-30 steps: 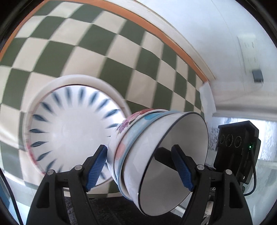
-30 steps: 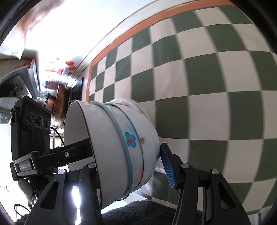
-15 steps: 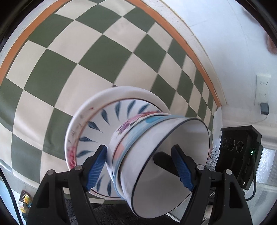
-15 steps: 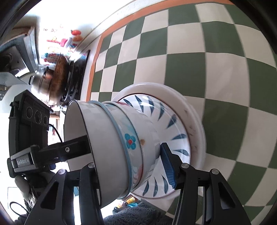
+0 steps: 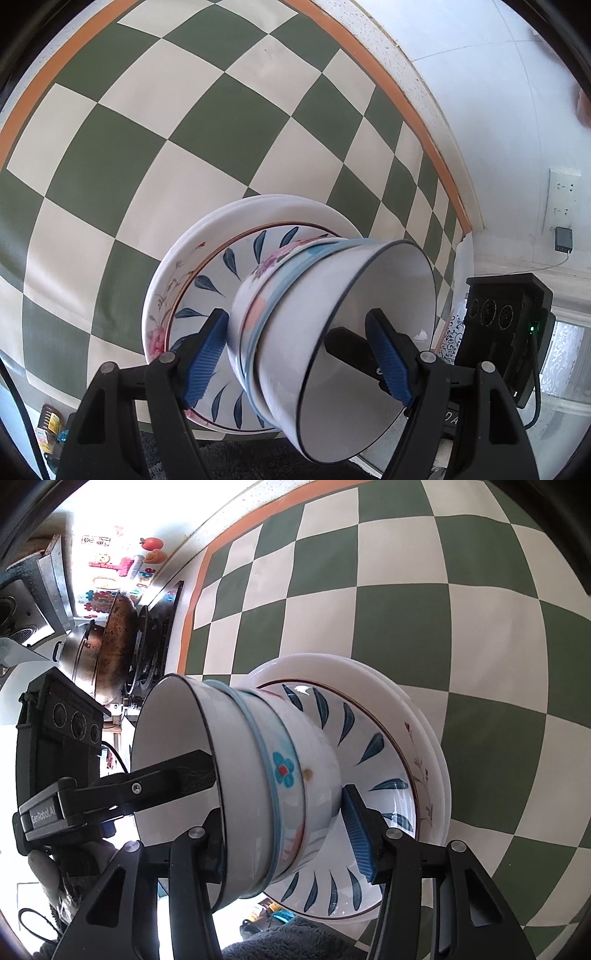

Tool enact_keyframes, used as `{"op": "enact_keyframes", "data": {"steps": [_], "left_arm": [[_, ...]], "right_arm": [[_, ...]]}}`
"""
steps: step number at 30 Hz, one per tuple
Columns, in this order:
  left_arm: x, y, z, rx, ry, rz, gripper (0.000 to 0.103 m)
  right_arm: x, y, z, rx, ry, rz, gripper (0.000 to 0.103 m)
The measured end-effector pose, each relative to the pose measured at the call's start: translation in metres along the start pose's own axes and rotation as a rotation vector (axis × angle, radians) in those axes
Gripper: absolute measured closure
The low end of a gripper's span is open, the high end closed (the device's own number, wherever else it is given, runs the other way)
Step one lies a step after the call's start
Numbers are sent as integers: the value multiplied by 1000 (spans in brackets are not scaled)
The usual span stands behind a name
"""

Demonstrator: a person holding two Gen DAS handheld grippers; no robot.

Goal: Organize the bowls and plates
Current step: 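Carry the bowl stack with both tools onto the plate stack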

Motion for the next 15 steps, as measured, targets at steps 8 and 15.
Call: {"op": "enact_keyframes", "data": {"steps": [8, 15], "left_arm": [[6, -5, -5, 15, 6, 8, 29], [1, -10, -10, 47, -12, 17, 30]], "right_arm": [[-3, -1, -1, 4, 4, -8, 50], [-3, -2, -3, -2, 2, -24, 51]]}}
Point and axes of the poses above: each gripper's, at about its wrist camera, not at the fingertips, and x roughly the way its jaws point, y to its left, z to its top, the point moved 3 cm from there along x, roughly the way its jaws point, and after that the axes turned 3 degrees about z, right-handed, at the moved point
